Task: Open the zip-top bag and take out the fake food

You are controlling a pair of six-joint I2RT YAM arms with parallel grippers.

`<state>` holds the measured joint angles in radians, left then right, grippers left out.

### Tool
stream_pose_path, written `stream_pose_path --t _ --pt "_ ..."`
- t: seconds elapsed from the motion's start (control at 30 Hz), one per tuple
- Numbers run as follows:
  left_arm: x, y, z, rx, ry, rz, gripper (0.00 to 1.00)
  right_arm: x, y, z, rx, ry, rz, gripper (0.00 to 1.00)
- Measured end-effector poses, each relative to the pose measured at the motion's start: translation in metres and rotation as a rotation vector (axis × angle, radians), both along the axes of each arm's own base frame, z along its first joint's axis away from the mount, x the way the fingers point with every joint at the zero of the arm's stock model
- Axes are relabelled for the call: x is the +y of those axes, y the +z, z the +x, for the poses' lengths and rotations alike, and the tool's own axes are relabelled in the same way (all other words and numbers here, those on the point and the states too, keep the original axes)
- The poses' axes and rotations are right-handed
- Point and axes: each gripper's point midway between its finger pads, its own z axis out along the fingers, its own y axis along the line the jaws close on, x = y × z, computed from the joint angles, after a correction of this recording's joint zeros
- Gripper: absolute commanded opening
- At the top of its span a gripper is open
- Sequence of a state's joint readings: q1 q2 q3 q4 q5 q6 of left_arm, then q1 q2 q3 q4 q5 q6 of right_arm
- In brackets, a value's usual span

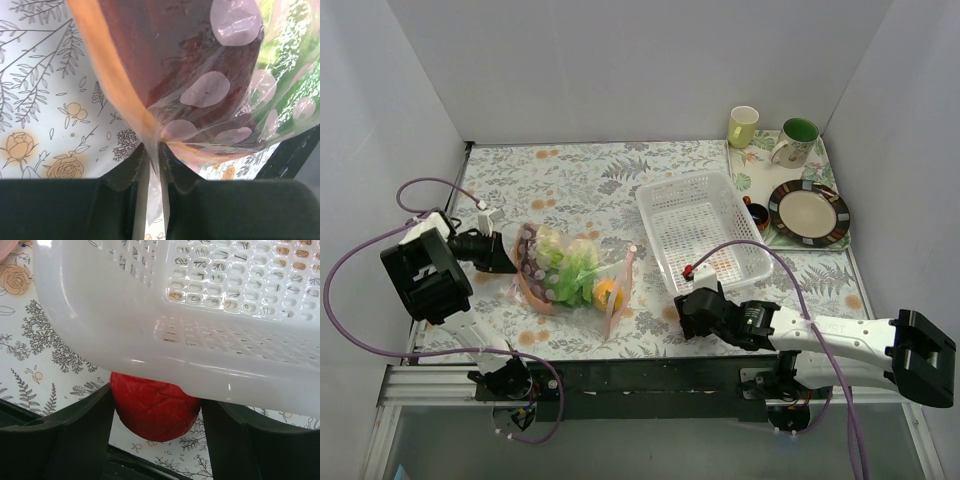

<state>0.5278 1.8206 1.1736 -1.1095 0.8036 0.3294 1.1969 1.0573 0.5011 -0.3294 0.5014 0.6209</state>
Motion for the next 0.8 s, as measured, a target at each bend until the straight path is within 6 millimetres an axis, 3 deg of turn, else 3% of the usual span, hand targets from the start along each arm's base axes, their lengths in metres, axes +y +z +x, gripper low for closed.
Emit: stream_pose_path --t 0.2,0.3,0.43,0.57,0.63,0.7,0.8 --pt "0.003 0.008 0.007 -0.003 -0.009 -0.006 0.00 0.007 0.012 -0.002 -0.007 0.036 0.046 0.50" --pt "0.004 0.011 0.009 0.000 -0.009 -0.010 0.00 0.020 0.039 -0.002 -0.029 0.074 0.102 0.50" --pt "0.006 0.022 0.016 -0.012 -0.008 -0.015 0.00 0.044 0.101 0.007 -0.094 0.099 0.212 0.50" --pt "0.009 0.045 0.029 -0.052 -0.002 -0.025 0.00 0.067 0.176 0.025 -0.183 0.086 0.278 0.56" --pt "0.010 0.056 0.035 -0.074 0.002 -0.032 0.00 0.073 0.200 0.037 -0.233 0.068 0.283 0.56" --pt "0.008 0.064 0.039 -0.090 -0.001 -0.038 0.00 0.072 0.205 0.047 -0.261 0.054 0.254 0.57" --pt "0.005 0.069 0.037 -0.093 -0.003 -0.038 0.00 0.057 0.191 0.076 -0.282 -0.002 0.153 0.57"
